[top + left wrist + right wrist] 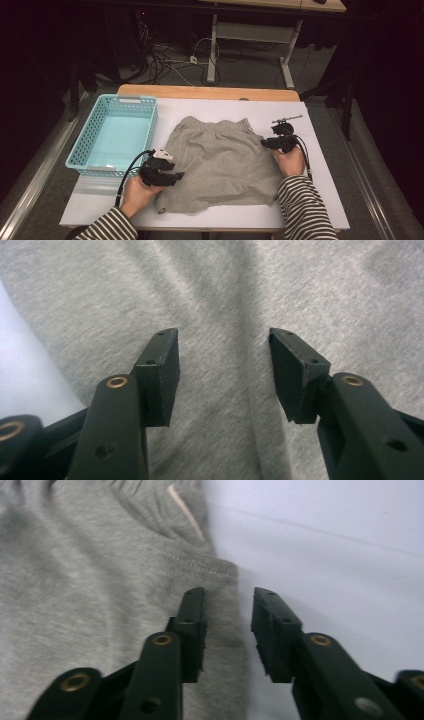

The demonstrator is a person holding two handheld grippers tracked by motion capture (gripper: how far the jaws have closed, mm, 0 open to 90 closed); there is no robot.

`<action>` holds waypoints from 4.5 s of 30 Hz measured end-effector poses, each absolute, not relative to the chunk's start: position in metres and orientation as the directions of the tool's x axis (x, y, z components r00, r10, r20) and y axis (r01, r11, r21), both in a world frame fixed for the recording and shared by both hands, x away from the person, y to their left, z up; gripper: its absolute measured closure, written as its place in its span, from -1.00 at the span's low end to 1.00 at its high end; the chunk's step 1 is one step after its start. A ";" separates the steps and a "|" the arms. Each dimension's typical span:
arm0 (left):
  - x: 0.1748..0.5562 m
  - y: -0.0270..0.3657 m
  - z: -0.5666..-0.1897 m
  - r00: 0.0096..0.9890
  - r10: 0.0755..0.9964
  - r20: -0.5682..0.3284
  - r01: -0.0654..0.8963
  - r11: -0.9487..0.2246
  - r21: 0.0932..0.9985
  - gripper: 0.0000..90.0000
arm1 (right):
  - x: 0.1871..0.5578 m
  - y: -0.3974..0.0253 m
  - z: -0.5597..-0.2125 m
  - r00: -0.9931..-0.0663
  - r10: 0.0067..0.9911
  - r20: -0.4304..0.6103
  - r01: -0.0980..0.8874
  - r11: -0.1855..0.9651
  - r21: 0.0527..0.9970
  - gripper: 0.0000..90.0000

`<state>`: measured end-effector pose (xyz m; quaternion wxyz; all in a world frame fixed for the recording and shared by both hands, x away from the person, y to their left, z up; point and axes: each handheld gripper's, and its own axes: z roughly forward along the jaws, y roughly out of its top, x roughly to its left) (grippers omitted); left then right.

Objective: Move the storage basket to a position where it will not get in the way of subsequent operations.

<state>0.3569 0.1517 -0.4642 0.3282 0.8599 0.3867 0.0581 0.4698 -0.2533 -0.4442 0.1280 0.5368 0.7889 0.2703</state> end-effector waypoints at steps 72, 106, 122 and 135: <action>0.367 0.150 -0.470 0.662 0.718 -0.218 0.664 -0.426 0.614 -0.21 | 0.412 -0.247 -0.432 -0.449 0.894 0.002 0.724 0.362 0.588 0.25; 0.362 0.127 -0.468 0.718 0.675 -0.169 0.603 -0.482 0.635 -0.13 | 0.285 -0.261 -0.416 -0.551 0.834 0.010 0.632 0.409 0.658 0.59; 0.361 0.123 -0.471 0.728 0.670 -0.147 0.593 -0.507 0.625 -0.11 | 0.347 -0.241 -0.453 -0.543 0.837 0.061 0.712 0.420 0.563 0.40; 0.358 0.122 -0.470 0.744 0.655 -0.132 0.571 -0.521 0.634 -0.11 | 0.331 -0.245 -0.438 -0.528 0.849 0.023 0.659 0.392 0.641 0.38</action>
